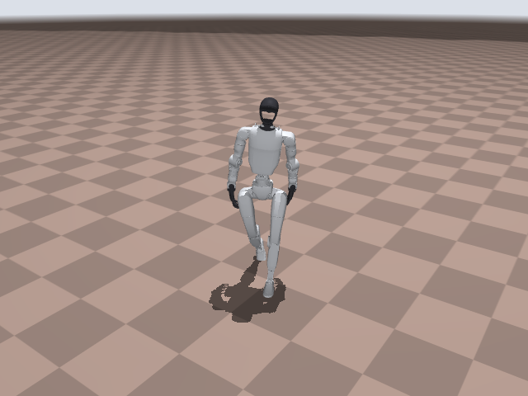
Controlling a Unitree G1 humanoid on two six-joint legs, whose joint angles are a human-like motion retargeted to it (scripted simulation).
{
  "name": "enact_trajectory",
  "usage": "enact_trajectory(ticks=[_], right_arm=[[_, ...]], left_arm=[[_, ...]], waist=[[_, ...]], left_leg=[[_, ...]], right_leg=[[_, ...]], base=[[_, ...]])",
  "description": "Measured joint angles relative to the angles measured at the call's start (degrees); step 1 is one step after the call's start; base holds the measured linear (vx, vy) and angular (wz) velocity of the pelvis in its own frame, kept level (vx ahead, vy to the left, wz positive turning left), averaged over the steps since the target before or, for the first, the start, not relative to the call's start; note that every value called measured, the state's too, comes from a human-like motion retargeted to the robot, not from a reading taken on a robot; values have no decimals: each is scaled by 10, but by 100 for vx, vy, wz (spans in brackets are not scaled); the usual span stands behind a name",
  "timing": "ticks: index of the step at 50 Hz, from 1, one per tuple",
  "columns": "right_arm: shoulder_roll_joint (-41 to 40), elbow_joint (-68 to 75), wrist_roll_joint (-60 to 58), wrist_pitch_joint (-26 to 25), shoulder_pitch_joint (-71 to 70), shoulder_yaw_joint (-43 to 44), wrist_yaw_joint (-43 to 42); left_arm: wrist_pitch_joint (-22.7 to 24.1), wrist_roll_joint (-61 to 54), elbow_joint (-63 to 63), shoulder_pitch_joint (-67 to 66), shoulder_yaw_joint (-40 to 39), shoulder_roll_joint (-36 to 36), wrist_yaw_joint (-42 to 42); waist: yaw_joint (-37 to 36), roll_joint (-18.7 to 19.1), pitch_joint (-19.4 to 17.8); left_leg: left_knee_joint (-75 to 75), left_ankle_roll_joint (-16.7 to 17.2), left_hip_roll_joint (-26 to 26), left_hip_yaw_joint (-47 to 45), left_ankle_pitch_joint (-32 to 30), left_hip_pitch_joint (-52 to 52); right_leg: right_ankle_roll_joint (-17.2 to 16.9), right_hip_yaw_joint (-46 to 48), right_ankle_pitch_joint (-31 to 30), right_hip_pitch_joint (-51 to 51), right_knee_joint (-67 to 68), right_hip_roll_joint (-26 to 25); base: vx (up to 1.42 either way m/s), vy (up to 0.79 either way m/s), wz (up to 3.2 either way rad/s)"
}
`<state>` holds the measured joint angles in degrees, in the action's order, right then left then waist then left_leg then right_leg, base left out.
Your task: Walk run
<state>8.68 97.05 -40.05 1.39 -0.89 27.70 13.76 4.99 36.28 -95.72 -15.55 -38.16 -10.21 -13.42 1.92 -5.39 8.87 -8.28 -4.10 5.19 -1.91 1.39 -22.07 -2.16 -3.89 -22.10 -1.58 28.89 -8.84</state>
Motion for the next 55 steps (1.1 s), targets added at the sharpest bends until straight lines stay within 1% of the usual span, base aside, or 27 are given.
enact_trajectory(ticks=[2,3,5,7,10,12,14,15,17,21,23,25,27,29,30,31,33,35,36,37,40,42,44,47,50,53,55], right_arm=[[-10,4,2,1,21,-19,3],[-14,4,0,0,31,-23,10],[-22,4,-9,-6,51,-25,30],[-31,4,-21,-10,66,-23,39],[-37,4,-26,-3,82,-23,32],[-36,4,-23,-5,86,-23,27],[-37,4,-20,-12,86,-14,23],[-39,4,-17,-15,86,-8,22],[-44,4,5,-14,87,3,24],[-52,4,59,-6,83,18,43],[-53,4,75,-2,79,28,49],[-51,4,80,-1,76,40,49],[-45,4,72,-1,71,55,43],[-37,4,67,1,65,57,38],[-33,4,66,0,60,55,35],[-27,4,67,-3,53,55,31],[-16,4,60,-9,32,52,25],[-5,3,49,-8,3,47,18],[0,-10,47,-8,-11,43,17],[4,-24,45,-8,-24,37,15],[13,-80,35,2,-57,5,0],[15,-117,33,17,-68,-6,-10],[21,-155,39,34,-84,-23,-17],[31,-186,55,51,-104,-32,-26],[40,-191,76,63,-116,-29,-32],[47,-174,99,67,-116,-11,-32],[47,-153,113,64,-108,6,-31]], left_arm=[[-24,-31,-11,45,22,-20,-17],[-40,-44,-14,69,37,-28,-25],[-62,-56,-11,118,62,-41,-28],[-54,-45,16,157,70,-41,-14],[-18,-40,80,200,96,-38,-10],[10,-50,125,220,117,-42,-24],[37,-61,160,239,131,-50,-37],[49,-64,173,248,136,-54,-40],[65,-66,190,263,138,-61,-41],[70,-72,188,283,141,-69,-36],[68,-73,178,283,147,-66,-38],[71,-65,163,274,155,-58,-39],[83,-46,141,258,161,-46,-33],[96,-20,119,233,161,-35,-22],[101,-6,109,220,160,-30,-16],[102,11,100,198,162,-20,-5],[106,36,80,156,156,-6,26],[105,49,48,122,146,0,53],[96,57,33,109,140,3,58],[85,65,20,95,131,7,60],[53,94,-3,45,88,23,50],[46,100,-14,17,77,26,36],[35,102,-17,-14,65,32,18],[15,111,-17,-49,49,38,12],[5,119,-17,-72,32,42,12],[4,116,-17,-79,21,36,6],[7,111,-17,-77,15,29,7]], waist=[[9,17,-5],[5,25,-6],[-7,37,-10],[17,48,-18],[72,68,-25],[103,71,-27],[126,67,-32],[136,65,-35],[143,60,-39],[133,71,-38],[130,78,-35],[139,90,-32],[167,100,-29],[171,103,-24],[163,101,-21],[166,96,-23],[155,66,-22],[135,36,-17],[185,58,-28],[205,67,-32],[83,7,-22],[91,-4,-31],[69,-12,-42],[44,-5,-59],[19,11,-68],[14,22,-65],[25,32,-66]], left_leg=[[3,-11,-13,-14,23,27],[7,-13,-21,-21,33,41],[20,-15,-33,-46,47,72],[32,-14,-37,-50,55,99],[44,-16,-34,-42,71,130],[51,-18,-21,-44,85,151],[55,-20,-5,-48,101,175],[56,-20,3,-49,109,188],[59,-19,15,-58,127,216],[61,-9,7,-94,152,254],[52,-3,2,-105,158,267],[34,6,-8,-96,148,275],[4,20,-19,-80,106,281],[-36,36,-28,-80,31,283],[-59,41,-28,-83,-16,281],[-114,41,-32,-75,-77,266],[-233,18,-32,-100,-170,227],[-344,-31,-20,-121,-238,176],[-409,-15,-13,-31,-213,131],[-452,-1,-1,23,-188,97],[-430,12,37,-57,-130,66],[-408,-2,42,-40,-87,41],[-327,-14,26,-50,-36,21],[-170,-8,-5,-69,-27,9],[-26,23,-11,-72,-18,-7],[80,69,26,-10,12,-40],[122,97,35,-30,22,-48]], right_leg=[[-42,41,-64,45,87,2],[-45,72,-74,63,113,19],[-10,123,-4,106,166,50],[2,143,56,148,179,61],[-8,135,122,213,148,65],[-15,144,156,244,82,93],[-14,149,165,263,-7,122],[-7,147,166,270,-56,134],[4,214,179,276,-144,178],[38,234,212,303,-283,145],[62,262,215,301,-285,143],[103,328,219,290,-244,158],[103,369,176,271,-232,174],[127,280,184,267,-216,149],[128,226,195,268,-203,138],[125,213,203,253,-201,142],[128,220,215,220,-205,155],[132,195,227,193,-216,151],[123,247,222,180,-224,153],[115,267,222,167,-230,153],[117,132,246,131,-245,127],[124,150,245,111,-252,124],[127,111,252,86,-259,103],[130,70,266,50,-263,66],[131,32,284,13,-265,29],[130,17,307,-16,-265,11],[130,25,322,-35,-264,-3]], base=[[56,-18,-55],[48,-14,-92],[58,-17,-94],[62,-22,9],[53,-19,60],[57,-23,28],[47,-21,-6],[49,-27,-28],[55,-34,-42],[62,-41,-81],[59,-39,-56],[65,-43,33],[73,-55,75],[68,-56,-24],[76,-63,-71],[79,-63,-74],[68,-55,-129],[63,-49,-111],[68,-51,73],[65,-50,-8],[56,-41,-352],[65,-38,-142],[66,-37,-179],[68,-30,-148],[75,-25,-123],[75,-20,-45],[84,-21,24]])
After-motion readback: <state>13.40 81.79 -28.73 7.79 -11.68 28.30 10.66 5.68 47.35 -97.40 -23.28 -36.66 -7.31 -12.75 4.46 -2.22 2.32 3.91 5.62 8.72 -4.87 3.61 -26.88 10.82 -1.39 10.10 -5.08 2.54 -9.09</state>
